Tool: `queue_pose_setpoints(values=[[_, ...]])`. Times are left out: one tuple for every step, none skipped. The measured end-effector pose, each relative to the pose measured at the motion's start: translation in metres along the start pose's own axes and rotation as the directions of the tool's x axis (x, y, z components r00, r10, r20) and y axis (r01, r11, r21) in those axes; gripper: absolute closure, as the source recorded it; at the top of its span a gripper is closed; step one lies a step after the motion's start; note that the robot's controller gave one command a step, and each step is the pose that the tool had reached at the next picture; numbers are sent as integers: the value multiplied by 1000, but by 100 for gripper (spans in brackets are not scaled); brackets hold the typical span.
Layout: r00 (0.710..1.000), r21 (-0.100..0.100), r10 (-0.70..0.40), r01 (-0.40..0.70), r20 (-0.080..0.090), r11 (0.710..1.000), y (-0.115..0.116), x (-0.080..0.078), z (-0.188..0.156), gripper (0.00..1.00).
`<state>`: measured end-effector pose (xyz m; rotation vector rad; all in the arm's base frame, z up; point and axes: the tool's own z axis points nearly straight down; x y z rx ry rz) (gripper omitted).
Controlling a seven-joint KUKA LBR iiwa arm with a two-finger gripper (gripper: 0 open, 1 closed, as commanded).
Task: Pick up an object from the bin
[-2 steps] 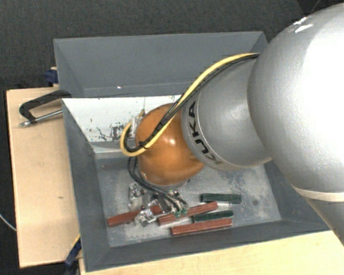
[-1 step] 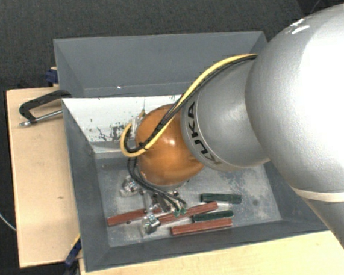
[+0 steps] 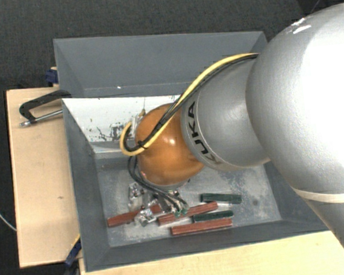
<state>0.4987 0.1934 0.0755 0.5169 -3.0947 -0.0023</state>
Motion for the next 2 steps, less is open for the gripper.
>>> queue_pose_setpoints(values=[[1000,0,0,0,0,1000,0,0,0,100],[997,2,-82,82,10,997,-13,9,-156,100]])
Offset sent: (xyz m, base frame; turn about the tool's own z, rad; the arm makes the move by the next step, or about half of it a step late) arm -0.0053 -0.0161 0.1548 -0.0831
